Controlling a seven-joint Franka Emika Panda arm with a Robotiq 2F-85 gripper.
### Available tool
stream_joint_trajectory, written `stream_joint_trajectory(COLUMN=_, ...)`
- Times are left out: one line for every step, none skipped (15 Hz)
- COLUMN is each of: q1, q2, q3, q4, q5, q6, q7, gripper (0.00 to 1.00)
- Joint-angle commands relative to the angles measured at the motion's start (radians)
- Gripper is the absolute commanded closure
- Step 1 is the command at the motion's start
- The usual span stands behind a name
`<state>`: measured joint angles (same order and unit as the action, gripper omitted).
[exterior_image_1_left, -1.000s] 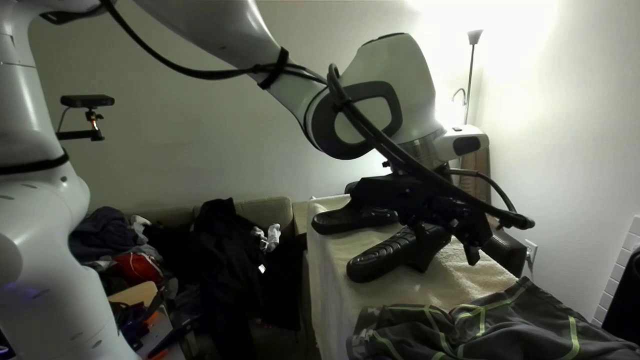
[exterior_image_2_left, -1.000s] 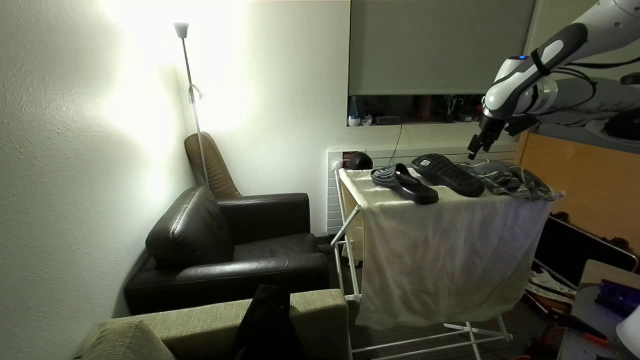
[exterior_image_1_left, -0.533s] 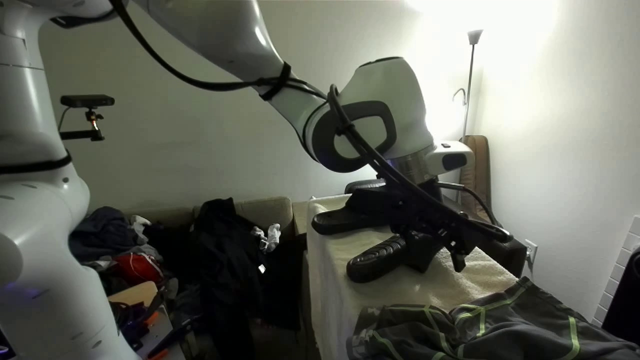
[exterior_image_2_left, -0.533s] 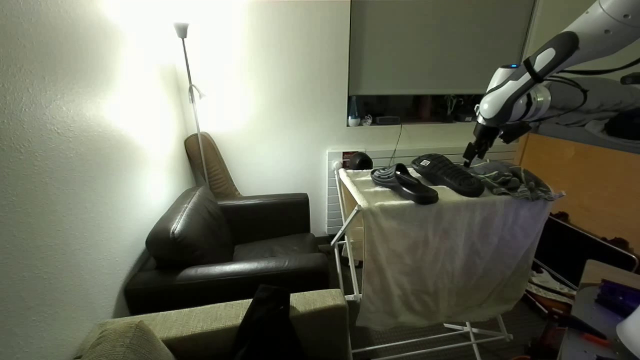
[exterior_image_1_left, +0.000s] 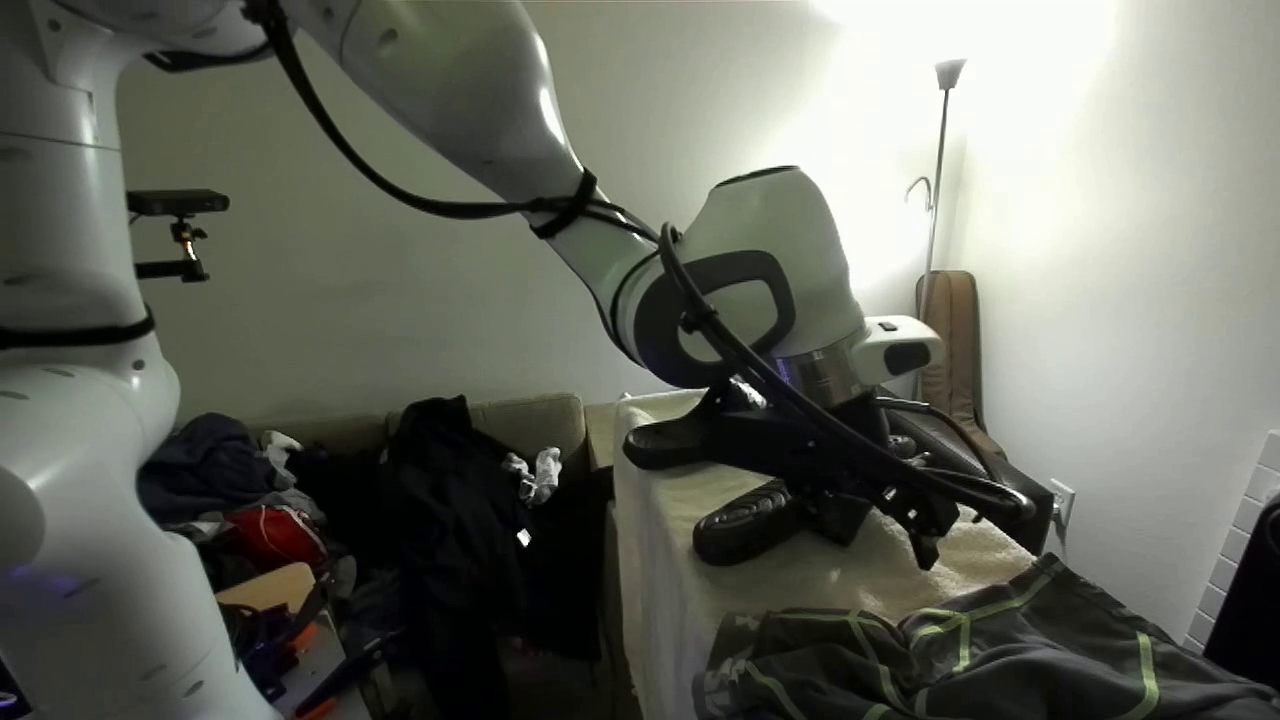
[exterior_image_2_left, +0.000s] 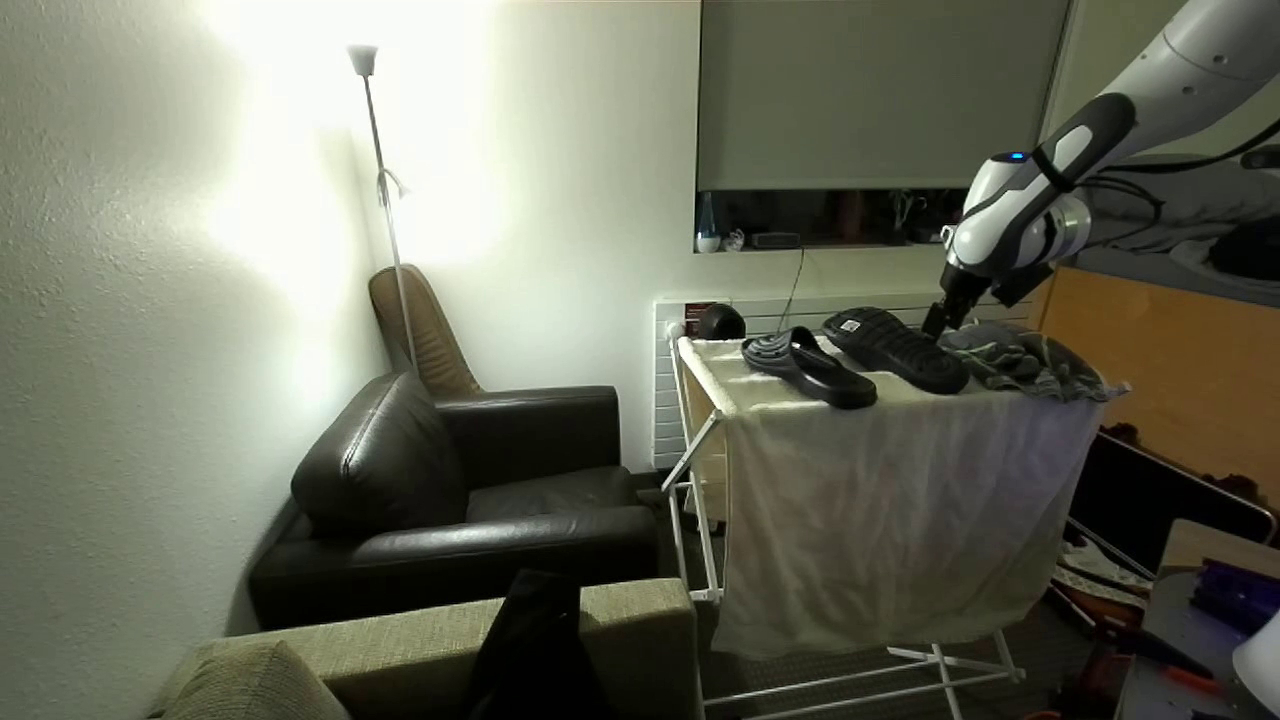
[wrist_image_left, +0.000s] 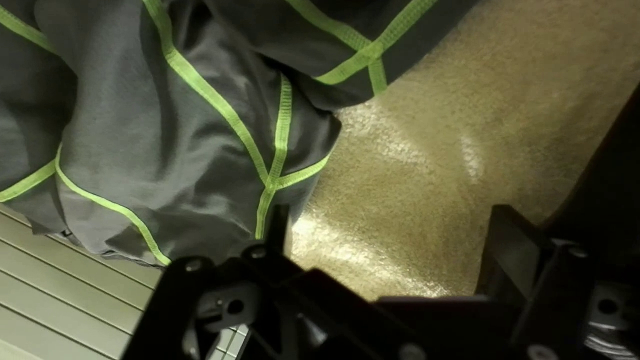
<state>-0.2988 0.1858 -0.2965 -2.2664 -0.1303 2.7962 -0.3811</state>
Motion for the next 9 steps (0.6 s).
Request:
stream_joint_trajectory(q1=-0.033, q2=-0.017, q3=0.060, q4=-0.018, q5=0.086, q6=-0.010, q7=-0.051, gripper=0.00)
stream_joint_trajectory(q1=-0.038, q2=-0.022, q3=0.079, q4=-0.019, q5=0.127, q6=-0.030, q7=-0.062, gripper=0.00)
stream_joint_trajectory(q1=-0.045, q2=-0.030, q3=0.102, q4=-0.021, q5=0.177, q6=-0.043, q7=-0.081, gripper=0.00)
stream_joint_trajectory(q1=-0.050, q2=-0.034, q3=0.119, q4=-0.020, q5=0.220, q6=-0.057, q7=-0.098, gripper=0.00)
stream_joint_trajectory(q1=-0.055, q2=-0.037, q3=0.135, q4=-0.018, q5=0.264, q6=-0.073, q7=-0.118, gripper=0.00)
stream_joint_trajectory(q1=-0.057, q2=-0.038, q3=0.144, q4=-0.014, q5=0.301, q6=-0.090, q7=-0.135, gripper=0.00)
stream_joint_trajectory(q1=-0.058, q2=-0.039, q3=0.151, q4=-0.009, q5=0.333, q6=-0.106, q7=-0.148, gripper=0.00)
stream_joint_trajectory(q1=-0.059, q2=-0.040, q3=0.157, q4=-0.006, q5=0.362, q6=-0.123, q7=-0.162, gripper=0.00)
stream_joint_trajectory(q1=-0.058, q2=-0.042, q3=0.160, q4=-0.003, q5=0.389, q6=-0.140, q7=-0.175, gripper=0.00)
